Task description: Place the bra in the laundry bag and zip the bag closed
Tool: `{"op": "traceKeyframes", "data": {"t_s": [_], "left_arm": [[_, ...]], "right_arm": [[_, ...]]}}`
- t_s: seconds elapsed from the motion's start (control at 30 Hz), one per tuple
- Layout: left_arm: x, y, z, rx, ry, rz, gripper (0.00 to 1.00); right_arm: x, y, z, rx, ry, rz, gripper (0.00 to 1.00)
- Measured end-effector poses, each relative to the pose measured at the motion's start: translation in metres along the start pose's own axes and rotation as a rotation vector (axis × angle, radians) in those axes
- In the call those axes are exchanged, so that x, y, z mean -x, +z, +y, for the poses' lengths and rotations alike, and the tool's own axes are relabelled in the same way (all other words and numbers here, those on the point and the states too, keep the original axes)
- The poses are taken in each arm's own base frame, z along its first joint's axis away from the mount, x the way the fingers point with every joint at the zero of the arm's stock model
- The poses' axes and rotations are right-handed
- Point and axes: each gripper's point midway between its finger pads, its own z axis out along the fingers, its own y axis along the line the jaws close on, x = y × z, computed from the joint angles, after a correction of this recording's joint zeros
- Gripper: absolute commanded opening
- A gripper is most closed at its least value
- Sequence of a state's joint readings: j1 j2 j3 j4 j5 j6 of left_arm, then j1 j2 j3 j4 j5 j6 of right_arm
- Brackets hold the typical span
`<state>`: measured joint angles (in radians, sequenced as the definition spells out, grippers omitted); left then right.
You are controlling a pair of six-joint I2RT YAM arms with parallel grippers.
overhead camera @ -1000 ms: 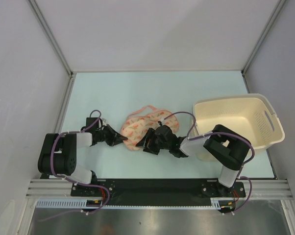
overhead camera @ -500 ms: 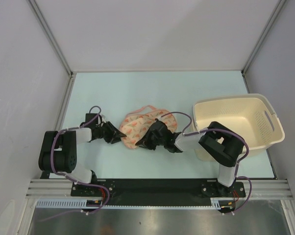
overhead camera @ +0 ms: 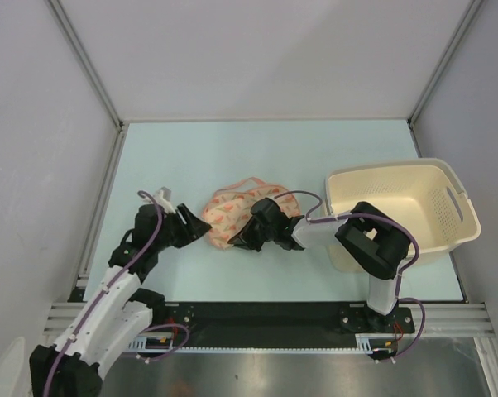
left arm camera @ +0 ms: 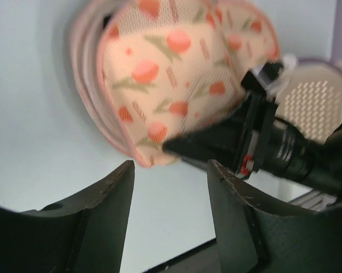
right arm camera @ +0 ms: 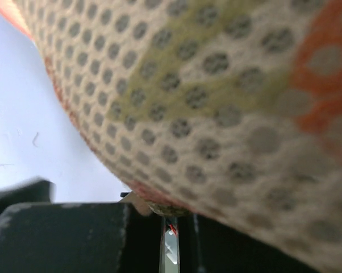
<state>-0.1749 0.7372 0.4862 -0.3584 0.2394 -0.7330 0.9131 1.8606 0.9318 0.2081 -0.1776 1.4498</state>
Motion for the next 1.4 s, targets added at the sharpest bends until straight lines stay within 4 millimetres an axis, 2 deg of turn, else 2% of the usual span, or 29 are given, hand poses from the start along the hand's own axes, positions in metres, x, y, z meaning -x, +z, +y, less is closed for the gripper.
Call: {"op": "traceKeyframes", "data": {"t_s": [0.07, 0.17, 0.27, 0.43, 0.63, 0.83, 0.97, 1.1, 1.13, 1.17, 1.2, 1.4], "left_arm": [[-0.027, -0.002, -0.012, -0.031, 0.053, 0.062, 0.59], [-0.065, -0.004, -0.013, -0.011, 0.131, 0.134, 0.58], [-0.082, -0.004, -0.011, 0.016, 0.187, 0.151, 0.57], [-0.095, 0.002, -0.013, 0.018, 0.284, 0.096, 0.54], [-0.106, 0.017, 0.001, 0.06, 0.336, 0.08, 0.46], [-0.1, 0.026, -0.01, 0.029, 0.367, 0.037, 0.4], [-0.104, 0.029, -0.015, 0.009, 0.382, 0.034, 0.3], [-0.111, 0.028, -0.008, 0.023, 0.396, 0.04, 0.31], [-0.112, 0.028, -0.005, 0.028, 0.4, 0.041, 0.34], [-0.113, 0.028, -0.003, 0.032, 0.403, 0.04, 0.41], [-0.113, 0.028, 0.0, 0.037, 0.402, 0.04, 0.43], [-0.123, 0.033, 0.017, 0.096, 0.397, 0.069, 0.43]], "right_arm": [[-0.001, 0.0, -0.003, -0.013, 0.013, 0.005, 0.0], [-0.001, 0.0, -0.005, -0.023, 0.022, 0.007, 0.0], [-0.001, 0.0, -0.005, -0.025, 0.027, 0.007, 0.0], [-0.002, 0.001, -0.006, -0.029, 0.043, 0.008, 0.0], [-0.002, 0.003, -0.007, -0.033, 0.075, 0.01, 0.0], [-0.003, 0.003, -0.004, -0.024, 0.101, 0.01, 0.0], [-0.003, 0.003, -0.001, -0.015, 0.117, 0.01, 0.0], [-0.003, 0.003, 0.0, -0.013, 0.126, 0.009, 0.0], [-0.003, 0.004, 0.0, -0.013, 0.127, 0.009, 0.0], [-0.003, 0.004, 0.0, -0.012, 0.128, 0.008, 0.0], [-0.003, 0.004, 0.001, -0.01, 0.13, 0.008, 0.0], [-0.003, 0.004, -0.001, 0.0, 0.149, 0.009, 0.0]]}}
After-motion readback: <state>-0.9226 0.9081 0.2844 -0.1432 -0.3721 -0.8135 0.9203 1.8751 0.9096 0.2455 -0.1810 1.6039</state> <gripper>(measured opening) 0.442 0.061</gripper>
